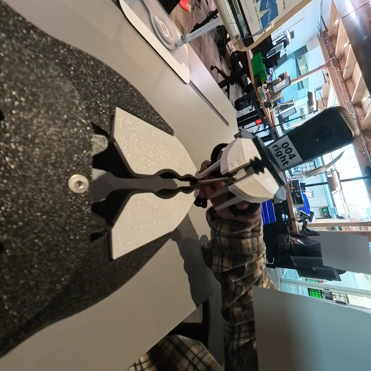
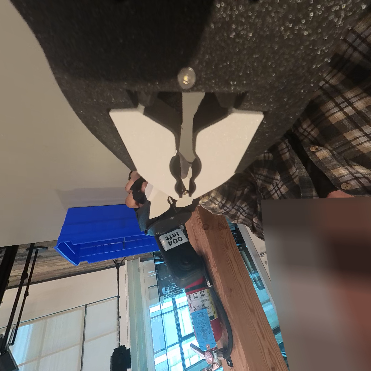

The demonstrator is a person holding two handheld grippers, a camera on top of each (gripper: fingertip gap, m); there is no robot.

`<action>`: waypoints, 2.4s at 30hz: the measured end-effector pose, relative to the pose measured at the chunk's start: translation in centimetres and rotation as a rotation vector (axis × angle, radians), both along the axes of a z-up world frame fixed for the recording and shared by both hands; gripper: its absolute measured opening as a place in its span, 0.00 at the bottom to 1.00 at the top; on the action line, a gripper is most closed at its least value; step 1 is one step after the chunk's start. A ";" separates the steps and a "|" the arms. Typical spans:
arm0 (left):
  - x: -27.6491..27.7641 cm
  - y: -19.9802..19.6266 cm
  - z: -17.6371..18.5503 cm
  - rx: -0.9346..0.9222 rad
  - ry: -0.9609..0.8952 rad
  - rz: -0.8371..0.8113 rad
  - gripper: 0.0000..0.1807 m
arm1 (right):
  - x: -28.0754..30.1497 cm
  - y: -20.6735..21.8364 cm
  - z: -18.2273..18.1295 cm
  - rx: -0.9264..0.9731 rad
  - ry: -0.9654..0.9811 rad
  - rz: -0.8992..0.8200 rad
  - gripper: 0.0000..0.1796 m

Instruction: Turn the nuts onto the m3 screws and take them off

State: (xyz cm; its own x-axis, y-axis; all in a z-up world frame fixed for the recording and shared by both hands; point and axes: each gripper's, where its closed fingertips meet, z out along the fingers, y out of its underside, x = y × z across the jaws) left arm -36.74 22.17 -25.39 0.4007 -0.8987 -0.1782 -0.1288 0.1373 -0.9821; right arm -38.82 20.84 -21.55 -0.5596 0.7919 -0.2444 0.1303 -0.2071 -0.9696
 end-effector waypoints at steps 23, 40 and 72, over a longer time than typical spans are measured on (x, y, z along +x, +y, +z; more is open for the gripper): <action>-0.5 0.7 0.0 -0.008 0.000 0.063 0.02 | -0.4 0.4 -0.1 0.159 0.106 -0.299 0.03; -0.6 0.8 0.0 -0.023 -0.008 0.066 0.02 | -0.6 1.0 0.5 0.115 0.180 -0.417 0.03; -2.1 2.1 -0.8 -0.062 0.012 0.124 0.02 | 4.9 3.4 -17.0 0.401 -0.721 -0.201 0.03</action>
